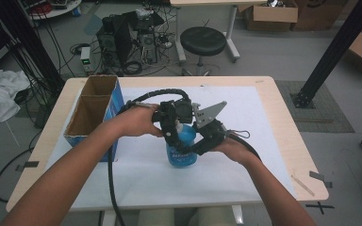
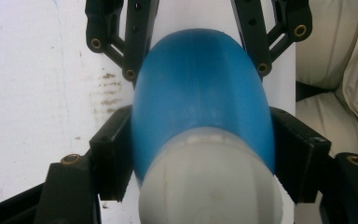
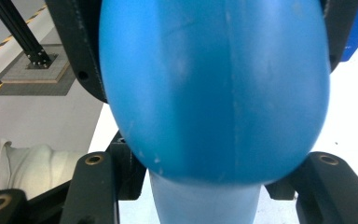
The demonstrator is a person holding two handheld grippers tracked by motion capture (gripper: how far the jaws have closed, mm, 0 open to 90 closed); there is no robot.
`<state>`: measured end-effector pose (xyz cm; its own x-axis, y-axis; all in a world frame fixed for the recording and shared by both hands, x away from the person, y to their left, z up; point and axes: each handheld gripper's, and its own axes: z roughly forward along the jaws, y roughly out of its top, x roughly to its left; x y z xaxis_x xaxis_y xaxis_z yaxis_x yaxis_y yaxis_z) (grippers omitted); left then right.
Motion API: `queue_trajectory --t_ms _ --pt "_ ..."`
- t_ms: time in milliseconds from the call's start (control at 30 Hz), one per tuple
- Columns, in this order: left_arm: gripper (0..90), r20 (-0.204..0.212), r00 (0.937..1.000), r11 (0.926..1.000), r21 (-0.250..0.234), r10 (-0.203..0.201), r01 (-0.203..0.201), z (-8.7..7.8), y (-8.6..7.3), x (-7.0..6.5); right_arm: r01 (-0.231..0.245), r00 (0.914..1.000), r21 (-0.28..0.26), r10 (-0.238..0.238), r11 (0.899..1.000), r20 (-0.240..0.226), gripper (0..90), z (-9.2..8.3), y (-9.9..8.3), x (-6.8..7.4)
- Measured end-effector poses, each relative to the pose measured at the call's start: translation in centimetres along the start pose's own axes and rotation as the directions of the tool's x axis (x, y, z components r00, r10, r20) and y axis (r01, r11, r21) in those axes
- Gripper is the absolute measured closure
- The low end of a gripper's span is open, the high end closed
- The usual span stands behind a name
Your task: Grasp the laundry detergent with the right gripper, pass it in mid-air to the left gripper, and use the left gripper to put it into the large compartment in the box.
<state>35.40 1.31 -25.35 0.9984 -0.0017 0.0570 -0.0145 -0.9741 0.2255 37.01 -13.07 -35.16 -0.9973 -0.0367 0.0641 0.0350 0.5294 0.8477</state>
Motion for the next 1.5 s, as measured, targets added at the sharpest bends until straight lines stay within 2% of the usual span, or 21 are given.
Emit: queue_trajectory --t_ms 233,1000,1033,1067,1100,1133,1200,1300,1500 --pt "35.2 -0.010 0.9999 0.9998 0.019 0.009 -0.009 0.2 0.1 0.0 -0.002 1.0000 -0.001 0.002 1.000 -0.002 43.6 0.0 0.0 0.0" --pt "37.4 -0.016 0.9992 0.9991 0.018 0.037 -0.037 0.0 0.3 -0.2 0.008 1.0000 -0.011 -0.008 1.000 0.004 42.4 -0.1 0.0 0.2" --pt "37.5 -0.013 0.9992 0.9989 0.025 0.039 -0.039 0.0 0.4 -0.2 0.008 1.0000 -0.014 -0.008 1.000 0.001 38.9 -0.2 0.0 0.2" --pt "37.5 -0.007 0.9994 0.9991 0.027 0.032 -0.032 0.0 0.3 -0.1 -0.002 1.0000 -0.023 0.001 1.000 -0.003 30.6 -0.2 -0.1 0.3" --pt "37.5 -0.004 0.9995 0.9990 0.032 0.030 -0.030 0.0 0.3 0.0 -0.009 0.9998 -0.021 0.010 1.000 0.016 23.2 -0.2 -0.2 0.3" --pt "37.6 -0.002 0.9997 0.9992 0.033 0.023 -0.023 0.0 0.2 0.0 -0.021 0.9994 -0.008 0.021 1.000 0.028 20.2 -0.2 -0.3 0.3" --pt "37.6 -0.005 0.9999 0.9994 0.032 0.014 -0.014 -0.2 0.0 0.1 -0.032 0.9994 0.015 0.031 0.999 0.015 15.6 -0.4 -0.9 0.4" --pt "37.6 -0.014 0.9999 0.9994 0.035 -0.006 0.006 -0.5 -0.3 0.4 -0.047 0.9989 0.024 0.047 0.999 0.002 15.0 -0.9 -1.5 0.5" --pt "37.6 -0.044 0.9982 0.9984 0.035 -0.042 0.044 -1.7 -1.0 0.6 -0.087 0.9956 0.060 0.085 0.994 0.039 15.2 -3.1 -2.8 0.5"
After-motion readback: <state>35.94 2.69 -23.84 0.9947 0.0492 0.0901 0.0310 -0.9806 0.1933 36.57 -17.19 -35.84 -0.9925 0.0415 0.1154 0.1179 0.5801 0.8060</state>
